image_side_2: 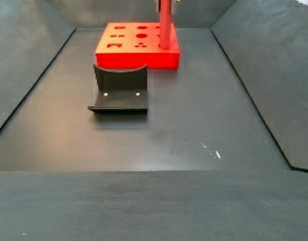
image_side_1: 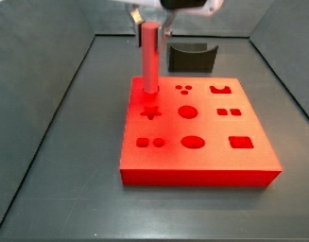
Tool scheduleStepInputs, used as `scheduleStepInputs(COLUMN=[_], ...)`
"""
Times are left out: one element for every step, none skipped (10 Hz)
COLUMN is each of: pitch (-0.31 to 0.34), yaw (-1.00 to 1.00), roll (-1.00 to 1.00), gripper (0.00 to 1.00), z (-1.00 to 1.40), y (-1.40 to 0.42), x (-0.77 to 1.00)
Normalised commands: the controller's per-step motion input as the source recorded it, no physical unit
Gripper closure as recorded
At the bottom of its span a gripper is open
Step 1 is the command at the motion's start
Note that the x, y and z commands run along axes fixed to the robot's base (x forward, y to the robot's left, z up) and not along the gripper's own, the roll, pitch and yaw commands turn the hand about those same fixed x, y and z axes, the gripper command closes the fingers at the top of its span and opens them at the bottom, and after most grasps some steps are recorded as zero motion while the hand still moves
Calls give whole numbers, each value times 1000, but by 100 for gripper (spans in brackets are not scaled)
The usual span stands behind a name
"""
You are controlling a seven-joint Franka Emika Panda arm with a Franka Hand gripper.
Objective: Insert the hexagon object.
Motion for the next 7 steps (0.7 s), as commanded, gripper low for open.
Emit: scheduleStepInputs(pitch=[43,30,30,17,11,9,0], yaw=[-34,-46,-54,-66,-77,-77,0], roll=[189,106,83,71,69,39,0], gripper=[100,100,100,100,100,100,100], z=[-691,-691,-806,-791,-591,-483,0], y=[-51,0,0,0,0,0,0], x=[160,151,97,66,74,40,0])
